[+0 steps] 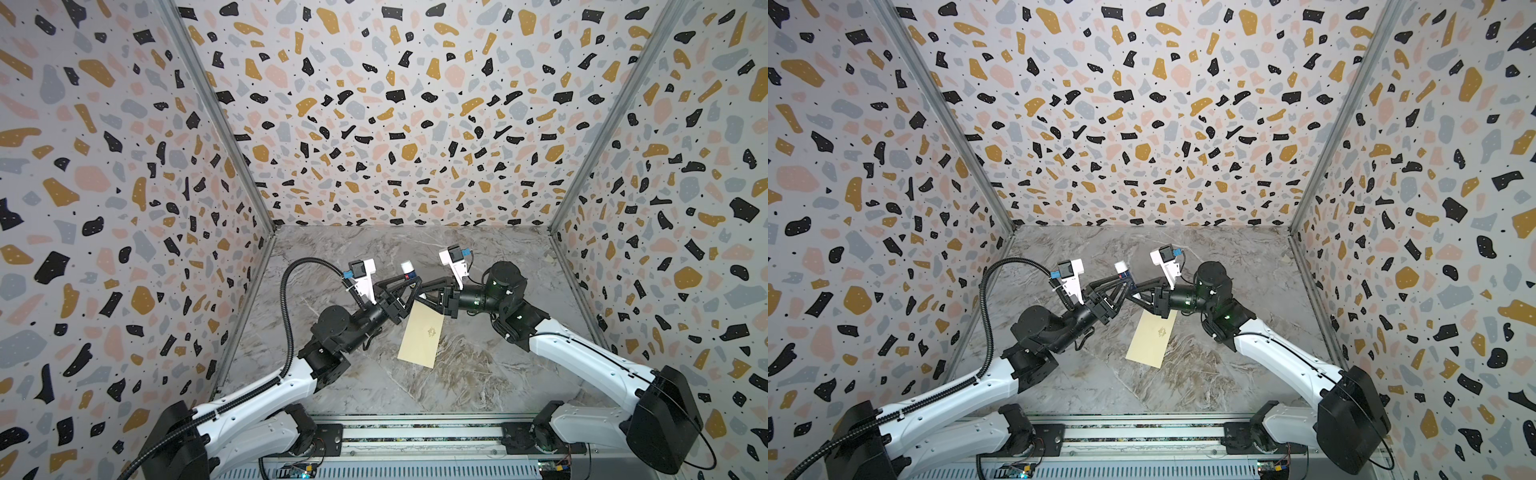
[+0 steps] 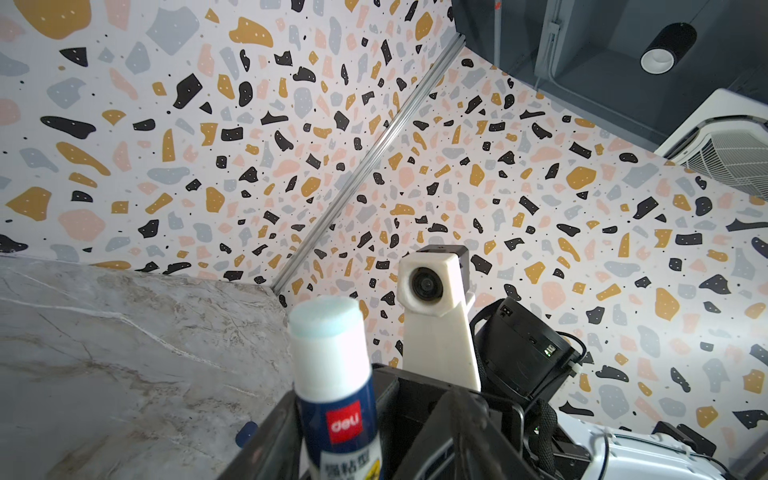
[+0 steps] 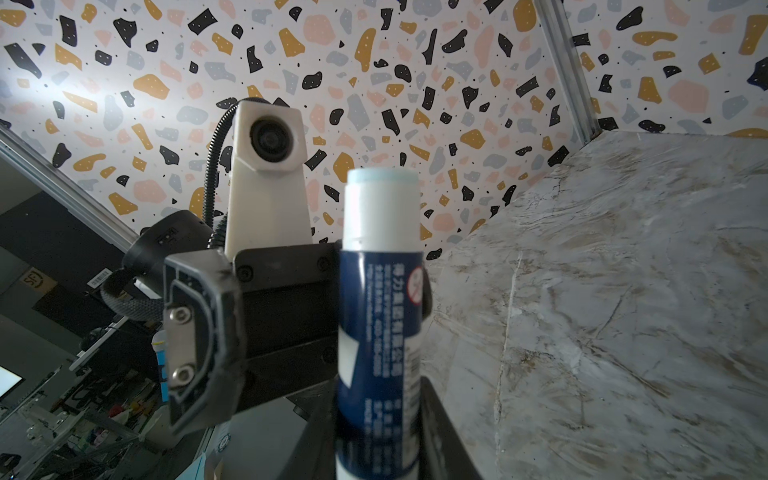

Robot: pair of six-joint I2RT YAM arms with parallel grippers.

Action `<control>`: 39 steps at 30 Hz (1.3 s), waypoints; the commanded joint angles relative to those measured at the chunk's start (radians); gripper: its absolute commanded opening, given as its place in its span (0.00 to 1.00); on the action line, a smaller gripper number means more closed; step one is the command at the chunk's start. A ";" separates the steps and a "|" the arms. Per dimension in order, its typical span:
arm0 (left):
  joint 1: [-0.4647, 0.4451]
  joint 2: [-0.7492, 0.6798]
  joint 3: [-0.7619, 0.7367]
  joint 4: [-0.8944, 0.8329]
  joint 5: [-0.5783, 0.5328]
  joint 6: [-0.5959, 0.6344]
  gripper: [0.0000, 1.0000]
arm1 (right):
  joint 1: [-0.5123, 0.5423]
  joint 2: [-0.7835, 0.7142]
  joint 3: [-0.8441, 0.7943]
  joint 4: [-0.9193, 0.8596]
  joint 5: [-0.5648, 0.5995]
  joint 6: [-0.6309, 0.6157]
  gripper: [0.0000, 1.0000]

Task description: Place the letter into the envelope and seal it

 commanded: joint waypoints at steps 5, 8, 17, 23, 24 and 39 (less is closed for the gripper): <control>0.016 -0.024 -0.004 0.052 0.022 0.019 0.46 | -0.002 -0.020 0.042 -0.009 -0.066 -0.037 0.03; 0.016 -0.024 -0.004 0.053 0.023 0.017 0.42 | -0.002 -0.023 0.040 -0.009 -0.068 -0.039 0.03; 0.015 -0.006 -0.005 0.049 0.024 0.013 0.25 | -0.001 -0.017 0.047 -0.010 -0.075 -0.039 0.03; 0.016 -0.006 -0.012 0.051 0.003 0.008 0.08 | -0.001 -0.019 0.049 -0.017 -0.066 -0.041 0.08; 0.016 -0.007 -0.013 0.054 -0.001 0.005 0.05 | -0.002 -0.020 0.051 -0.016 -0.064 -0.041 0.09; 0.017 -0.049 -0.037 0.134 -0.136 -0.107 0.00 | 0.005 -0.140 -0.197 0.319 0.148 0.301 0.66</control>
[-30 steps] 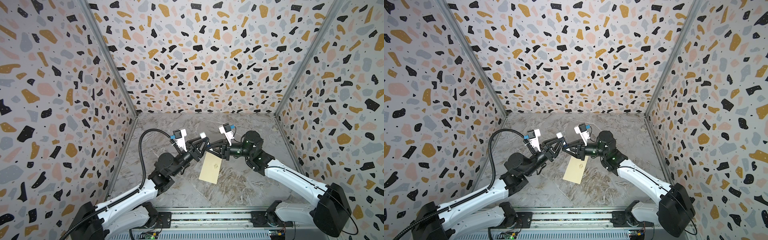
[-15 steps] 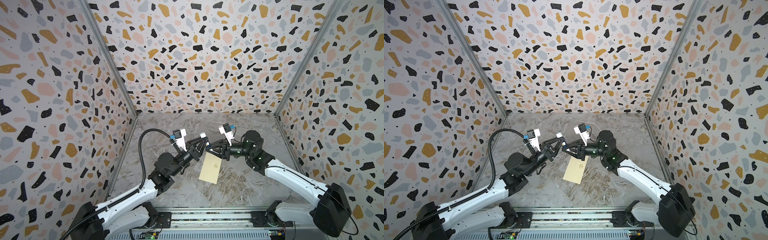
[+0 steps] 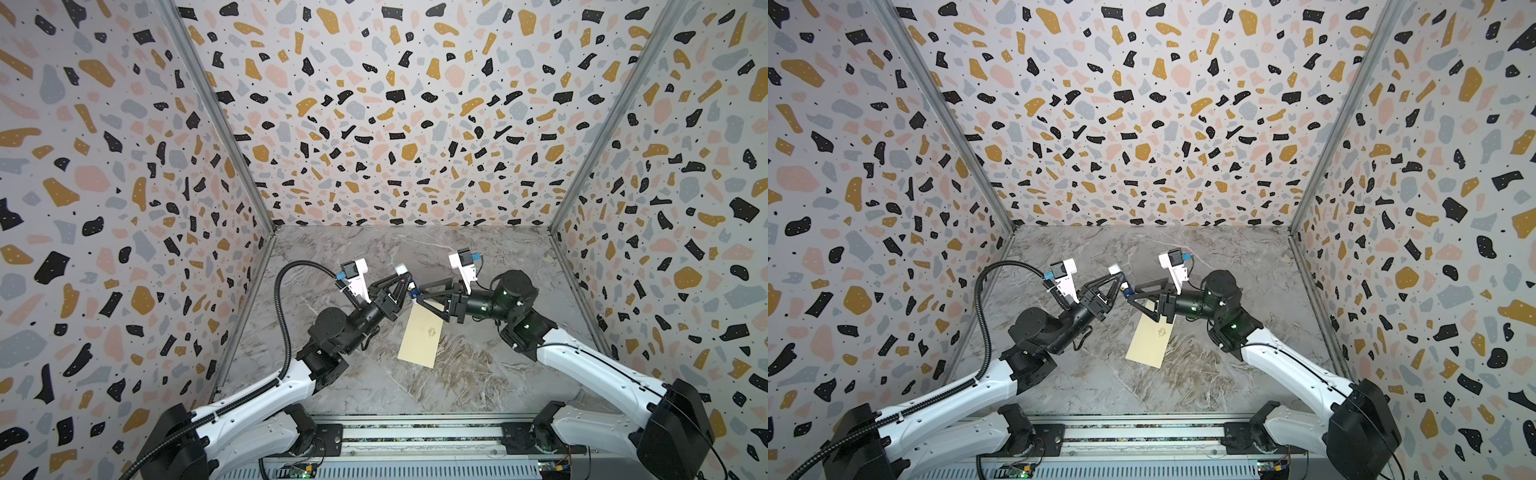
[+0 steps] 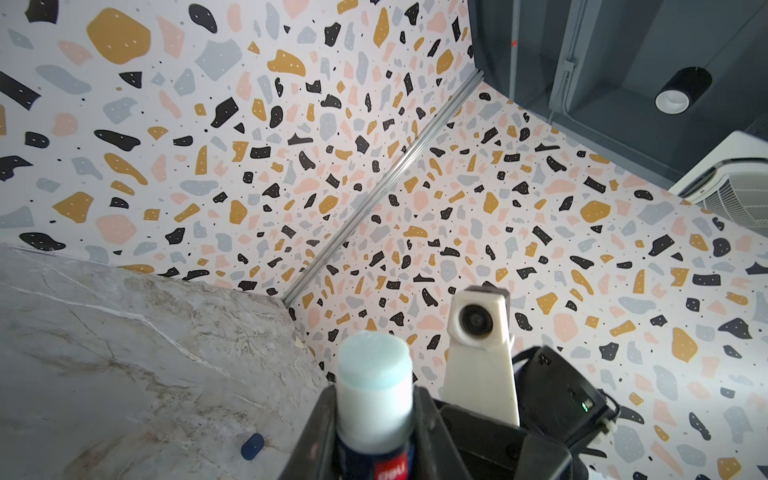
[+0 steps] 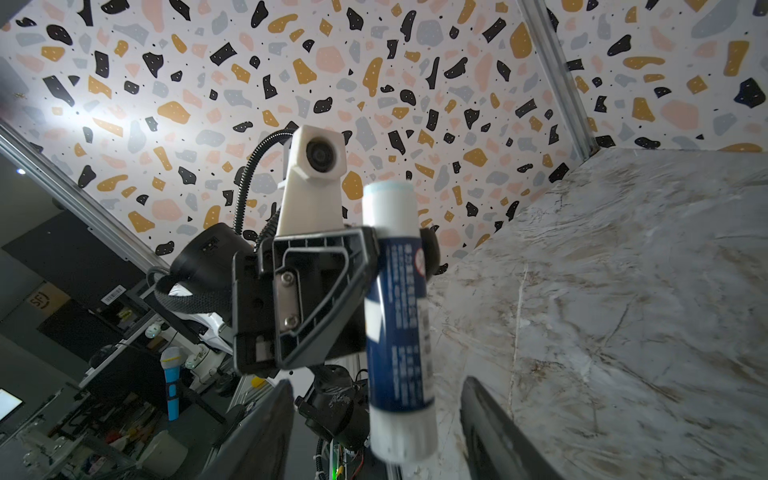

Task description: Place the letter into the envelope and seal it

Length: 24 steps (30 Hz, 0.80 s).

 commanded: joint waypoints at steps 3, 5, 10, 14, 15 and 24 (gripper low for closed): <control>0.001 -0.030 -0.009 0.121 -0.045 -0.048 0.00 | 0.029 -0.013 -0.085 0.237 0.082 0.213 0.65; 0.001 -0.027 -0.009 0.128 -0.045 -0.079 0.00 | 0.050 -0.008 -0.082 0.241 0.092 0.209 0.65; 0.002 -0.023 -0.015 0.152 -0.037 -0.108 0.00 | 0.069 0.009 -0.069 0.258 0.107 0.210 0.65; 0.001 -0.020 -0.021 0.162 -0.034 -0.123 0.00 | 0.069 0.029 -0.061 0.286 0.112 0.215 0.65; 0.001 -0.018 -0.023 0.164 -0.033 -0.125 0.00 | 0.069 0.034 -0.060 0.293 0.117 0.215 0.64; 0.001 -0.015 -0.030 0.169 -0.029 -0.133 0.00 | 0.069 0.072 -0.040 0.346 0.124 0.231 0.60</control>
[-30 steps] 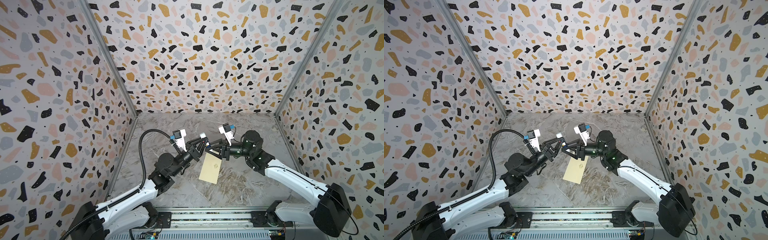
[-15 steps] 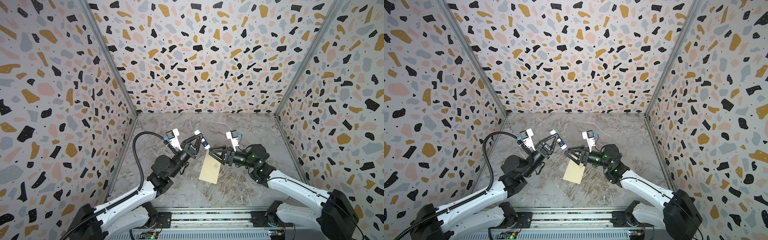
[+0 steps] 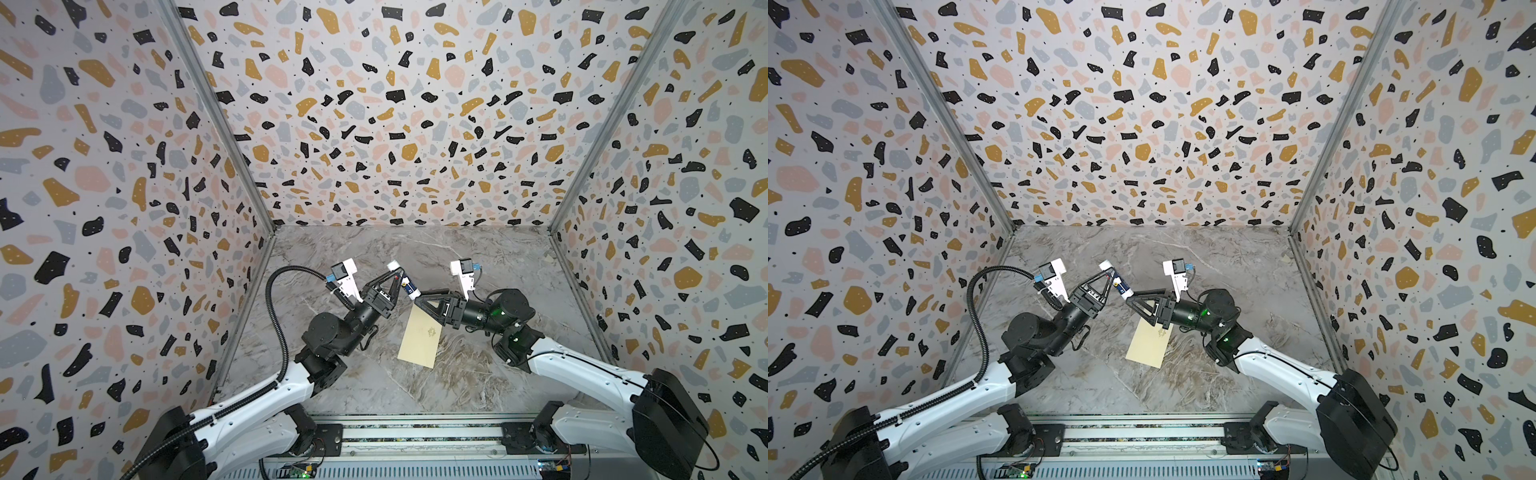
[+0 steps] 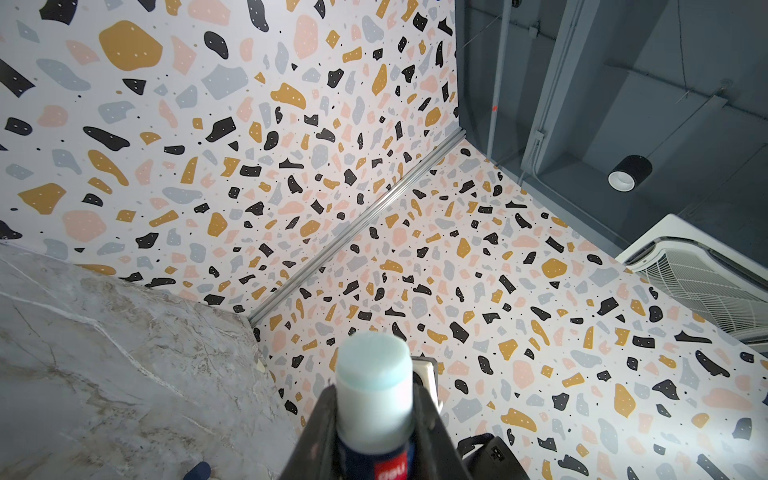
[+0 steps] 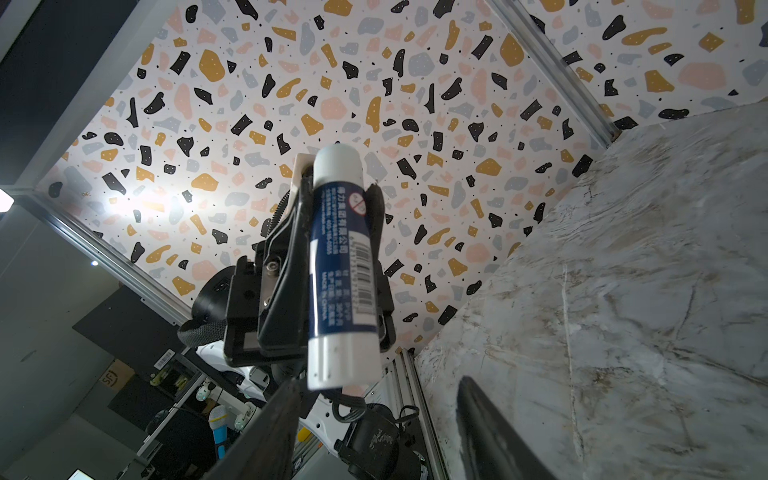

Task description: Place the letter into the envelope and seal it

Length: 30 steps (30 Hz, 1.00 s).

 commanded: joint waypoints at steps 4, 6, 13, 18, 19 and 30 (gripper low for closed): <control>0.002 -0.002 -0.010 0.077 0.004 -0.003 0.00 | 0.003 0.012 0.053 0.095 0.000 0.035 0.56; 0.001 -0.002 -0.013 0.076 0.002 -0.001 0.00 | 0.002 0.017 0.053 0.110 -0.003 0.048 0.53; 0.001 -0.007 -0.019 0.070 -0.002 0.005 0.00 | 0.009 0.036 0.068 0.111 -0.011 0.056 0.36; 0.002 -0.012 -0.021 0.064 -0.006 0.009 0.00 | 0.017 0.043 0.071 0.104 -0.013 0.051 0.26; 0.002 -0.012 -0.021 0.061 -0.006 0.011 0.00 | 0.018 0.043 0.073 0.100 -0.011 0.049 0.24; 0.000 -0.012 -0.017 -0.005 -0.025 0.057 0.00 | 0.059 -0.032 0.170 -0.219 0.168 -0.194 0.12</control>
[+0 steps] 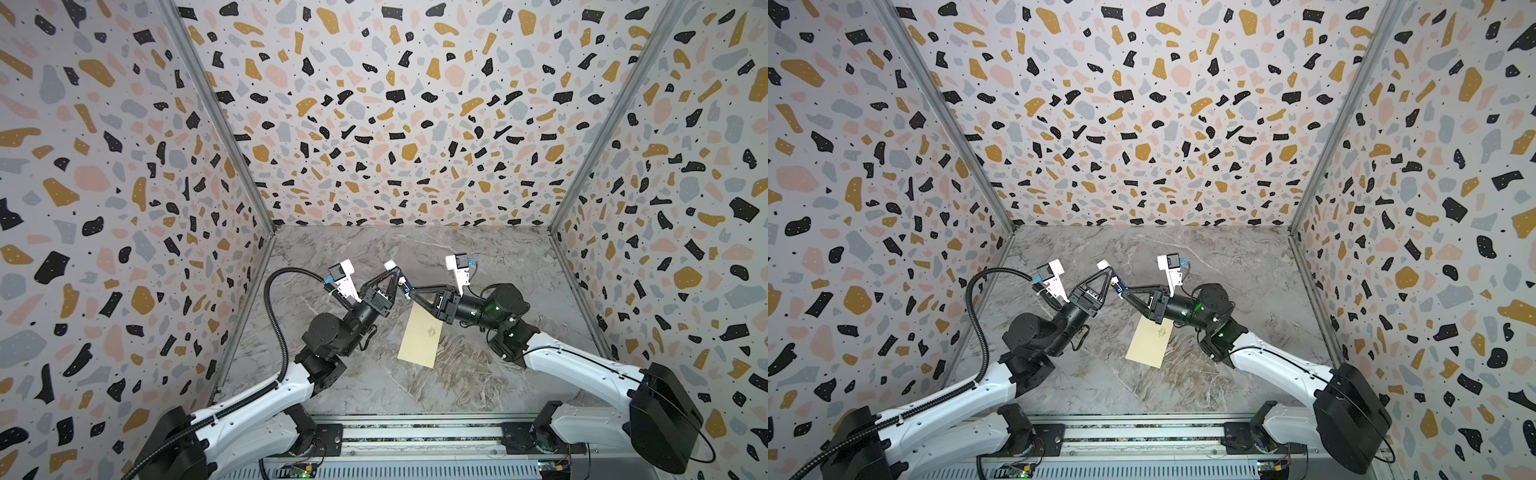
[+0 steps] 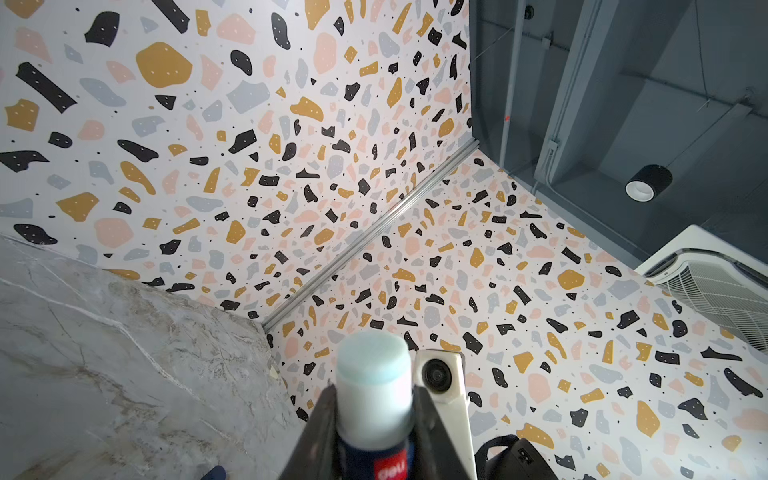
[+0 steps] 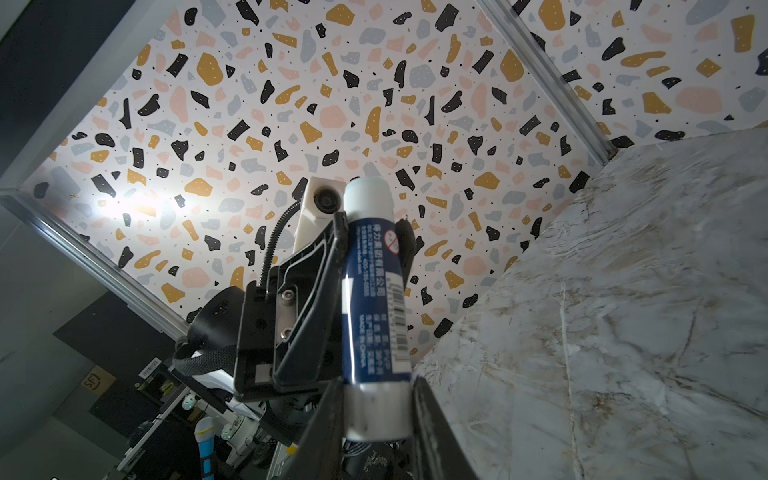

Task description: Place the letter into the envelope and seal it

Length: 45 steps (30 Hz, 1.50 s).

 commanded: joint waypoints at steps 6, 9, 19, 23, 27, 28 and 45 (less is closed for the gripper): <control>-0.005 0.001 -0.003 -0.024 0.007 0.062 0.00 | 0.079 -0.056 0.162 -0.301 0.252 -0.275 0.11; -0.005 0.009 -0.002 -0.033 0.005 0.062 0.00 | 0.143 -0.056 0.214 -0.401 0.399 -0.399 0.10; -0.008 0.018 -0.008 -0.059 -0.012 0.062 0.00 | 0.353 0.007 0.348 -0.543 0.850 -0.739 0.09; -0.009 0.024 -0.007 -0.073 -0.018 0.094 0.00 | 0.435 0.058 0.396 -0.563 1.023 -0.886 0.10; -0.011 0.035 -0.006 -0.077 -0.020 0.094 0.00 | 0.521 0.127 0.437 -0.533 1.219 -1.067 0.09; -0.011 0.037 -0.005 -0.078 -0.020 0.093 0.00 | 0.540 0.149 0.441 -0.511 1.270 -1.124 0.09; -0.011 0.020 0.001 -0.084 -0.022 0.101 0.00 | 0.571 0.159 0.403 -0.427 1.252 -1.195 0.31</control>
